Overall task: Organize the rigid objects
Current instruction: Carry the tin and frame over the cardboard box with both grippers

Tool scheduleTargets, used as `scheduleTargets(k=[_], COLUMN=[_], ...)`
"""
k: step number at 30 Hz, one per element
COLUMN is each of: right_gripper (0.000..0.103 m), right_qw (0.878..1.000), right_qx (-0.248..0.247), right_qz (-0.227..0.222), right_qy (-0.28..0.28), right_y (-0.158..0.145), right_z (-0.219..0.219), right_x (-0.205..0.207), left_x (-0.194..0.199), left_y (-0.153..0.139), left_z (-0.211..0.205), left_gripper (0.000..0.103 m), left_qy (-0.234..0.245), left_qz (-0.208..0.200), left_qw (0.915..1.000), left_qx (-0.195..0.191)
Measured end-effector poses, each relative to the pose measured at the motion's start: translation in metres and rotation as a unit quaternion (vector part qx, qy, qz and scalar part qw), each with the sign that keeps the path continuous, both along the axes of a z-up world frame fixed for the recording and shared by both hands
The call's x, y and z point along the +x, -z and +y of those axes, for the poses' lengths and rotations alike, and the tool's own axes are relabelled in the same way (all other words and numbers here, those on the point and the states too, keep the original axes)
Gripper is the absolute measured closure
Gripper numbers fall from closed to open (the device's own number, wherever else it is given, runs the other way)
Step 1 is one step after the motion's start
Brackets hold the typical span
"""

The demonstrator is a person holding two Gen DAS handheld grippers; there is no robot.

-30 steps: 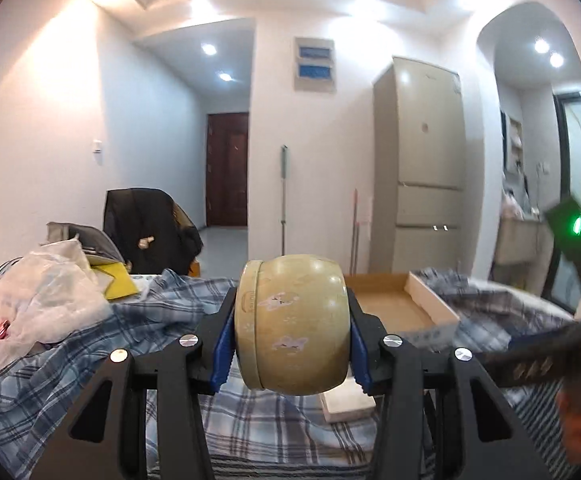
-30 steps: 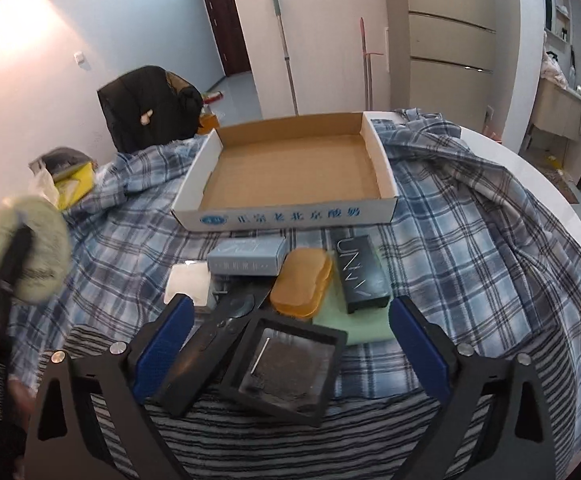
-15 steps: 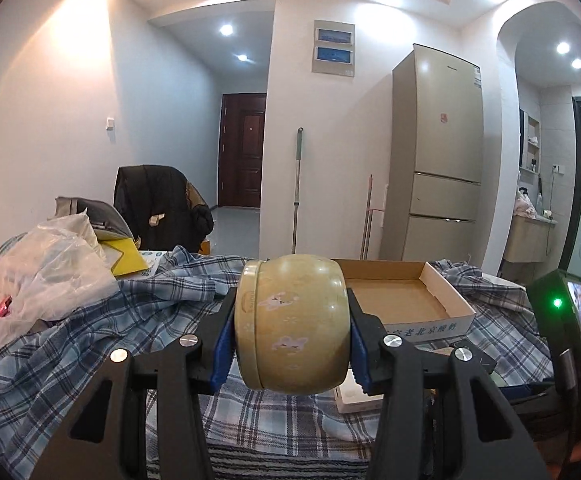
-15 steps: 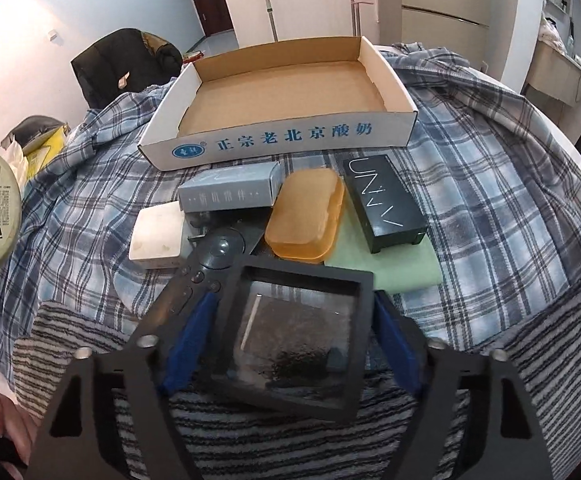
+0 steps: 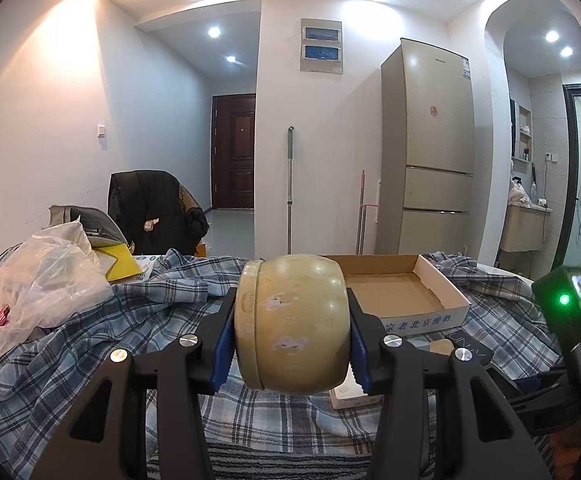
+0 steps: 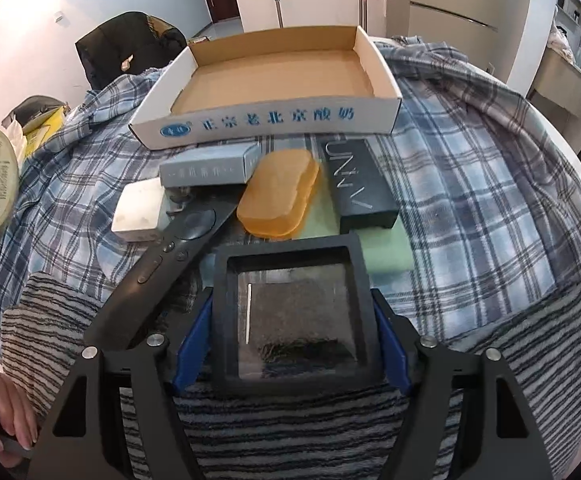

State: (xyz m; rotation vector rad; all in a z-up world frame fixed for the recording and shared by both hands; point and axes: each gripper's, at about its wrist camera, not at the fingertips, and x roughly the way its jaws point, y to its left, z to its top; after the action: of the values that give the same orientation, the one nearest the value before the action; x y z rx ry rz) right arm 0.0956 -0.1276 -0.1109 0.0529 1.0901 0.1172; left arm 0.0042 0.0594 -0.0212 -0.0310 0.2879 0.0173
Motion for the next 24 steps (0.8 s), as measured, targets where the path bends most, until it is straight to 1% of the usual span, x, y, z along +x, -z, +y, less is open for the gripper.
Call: scheduleTargets(k=[2,3,5,7,10,12,16,17,19,21,24], right_gripper=[0.032,0.034,0.035,0.035,0.035,0.035,0.035,0.035,0.035,0.035,0.035], right_qw=[1.000,1.000,1.000,0.999,0.998,0.997,0.996,0.996,0.995,0.994,0.990], right_qx=[-0.007,-0.012,-0.010,0.004,-0.009,-0.008,0.040,0.047,0.036,0.003,-0.030], right_qz=[0.002,0.002,-0.004,-0.015,-0.045,-0.054,-0.037,-0.039,-0.057,-0.079,-0.103], right_qy=[-0.007,-0.013,-0.025,-0.035,-0.045,-0.049,-0.067,-0.068,-0.068,-0.076,-0.091], right_y=[0.005,0.007,0.007,0.001,-0.011,-0.016,-0.026,-0.030,-0.042,-0.055,-0.071], right_z=[0.003,0.004,0.005,0.003,0.000,-0.006,-0.035,-0.043,-0.062,-0.077,-0.094], right_x=[-0.001,-0.002,-0.006,-0.012,-0.019,-0.021,-0.022,-0.024,-0.029,-0.038,-0.045], left_x=[0.000,0.000,0.000,0.000,0.000,0.000,-0.005,-0.007,-0.011,-0.016,-0.024], left_y=[0.001,0.001,0.001,0.001,0.001,0.001,-0.002,-0.003,-0.005,-0.007,-0.009], left_z=[-0.001,-0.001,0.000,0.000,0.000,0.000,0.000,-0.001,-0.005,-0.011,-0.022], left_gripper=[0.053,0.053,0.053,0.053,0.053,0.053,0.053,0.053,0.053,0.053,0.053], left_qy=[-0.001,-0.001,-0.001,-0.001,0.000,0.000,0.002,0.002,0.013,0.023,0.040], left_qz=[0.001,0.002,0.002,0.000,-0.001,-0.001,-0.010,-0.012,-0.012,-0.009,0.001], left_qw=[1.0000,1.0000,1.0000,1.0000,1.0000,1.0000,0.9999,0.9998,0.9996,0.9991,0.9980], left_qx=[-0.002,-0.003,-0.003,-0.002,0.000,0.000,0.010,0.014,0.023,0.035,0.048])
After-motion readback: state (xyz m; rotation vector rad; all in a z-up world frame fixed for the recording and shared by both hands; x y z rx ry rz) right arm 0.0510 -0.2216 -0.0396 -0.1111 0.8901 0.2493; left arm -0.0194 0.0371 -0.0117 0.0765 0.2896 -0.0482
